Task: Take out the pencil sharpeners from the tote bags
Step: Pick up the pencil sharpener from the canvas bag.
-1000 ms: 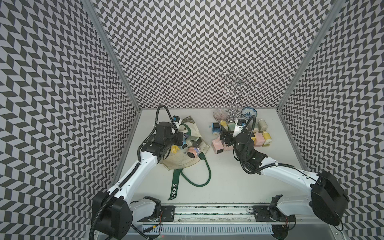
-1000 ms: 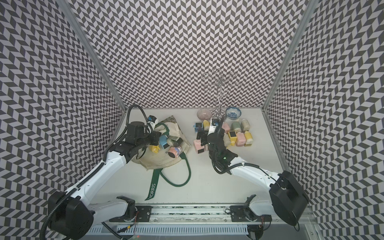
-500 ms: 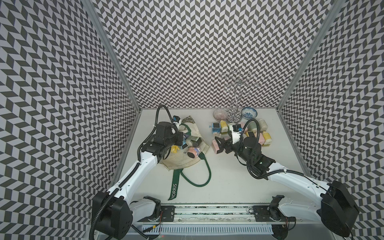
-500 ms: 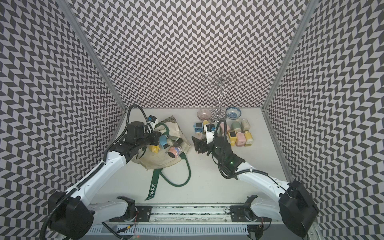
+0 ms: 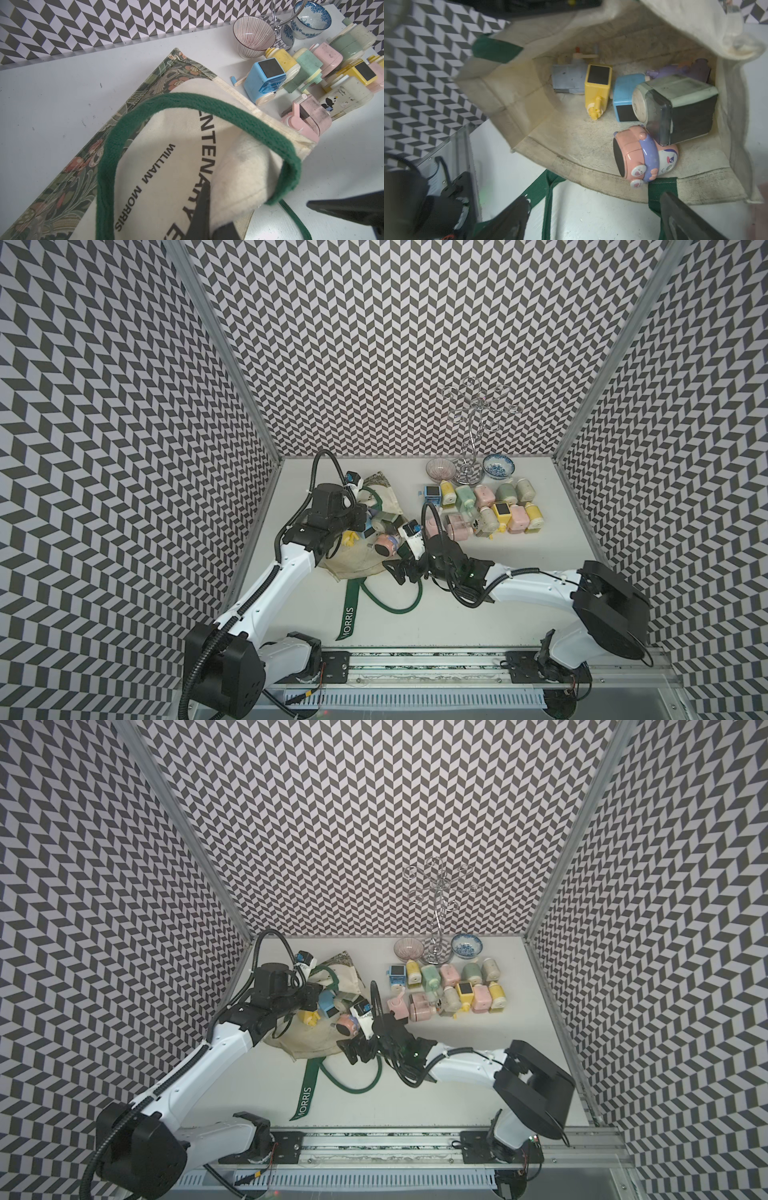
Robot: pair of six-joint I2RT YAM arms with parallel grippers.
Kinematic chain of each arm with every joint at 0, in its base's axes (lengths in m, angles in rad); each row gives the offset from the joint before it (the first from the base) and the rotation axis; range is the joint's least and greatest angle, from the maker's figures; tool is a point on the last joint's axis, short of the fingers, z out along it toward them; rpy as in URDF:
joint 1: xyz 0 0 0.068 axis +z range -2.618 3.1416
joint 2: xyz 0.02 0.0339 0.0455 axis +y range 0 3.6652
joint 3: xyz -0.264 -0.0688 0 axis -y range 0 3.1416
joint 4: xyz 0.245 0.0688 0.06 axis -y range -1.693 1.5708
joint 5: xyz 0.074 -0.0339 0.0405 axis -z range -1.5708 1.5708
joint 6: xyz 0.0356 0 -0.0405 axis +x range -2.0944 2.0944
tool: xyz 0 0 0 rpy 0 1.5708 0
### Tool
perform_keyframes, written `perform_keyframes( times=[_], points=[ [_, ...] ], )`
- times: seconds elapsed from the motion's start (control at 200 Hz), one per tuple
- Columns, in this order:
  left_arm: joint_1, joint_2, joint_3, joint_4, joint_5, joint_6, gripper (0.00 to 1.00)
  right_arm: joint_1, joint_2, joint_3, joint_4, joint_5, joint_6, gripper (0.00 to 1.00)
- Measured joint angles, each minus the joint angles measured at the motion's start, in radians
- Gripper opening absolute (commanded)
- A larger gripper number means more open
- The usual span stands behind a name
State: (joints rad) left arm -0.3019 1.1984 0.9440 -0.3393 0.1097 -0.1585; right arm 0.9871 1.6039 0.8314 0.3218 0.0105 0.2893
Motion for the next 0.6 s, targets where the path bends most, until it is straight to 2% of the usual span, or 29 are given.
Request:
perform_keyframes(
  times=[0.285,0.601],
  points=[
    [0.002,0.0,0.0,0.0,0.001,0.0,0.0,0.006,0.2,0.147,-0.016,0.163,0.121,0.99],
    [0.002,0.0,0.0,0.0,0.0,0.0,0.0,0.019,0.39,0.28,-0.043,0.333,0.145,0.99]
  ],
)
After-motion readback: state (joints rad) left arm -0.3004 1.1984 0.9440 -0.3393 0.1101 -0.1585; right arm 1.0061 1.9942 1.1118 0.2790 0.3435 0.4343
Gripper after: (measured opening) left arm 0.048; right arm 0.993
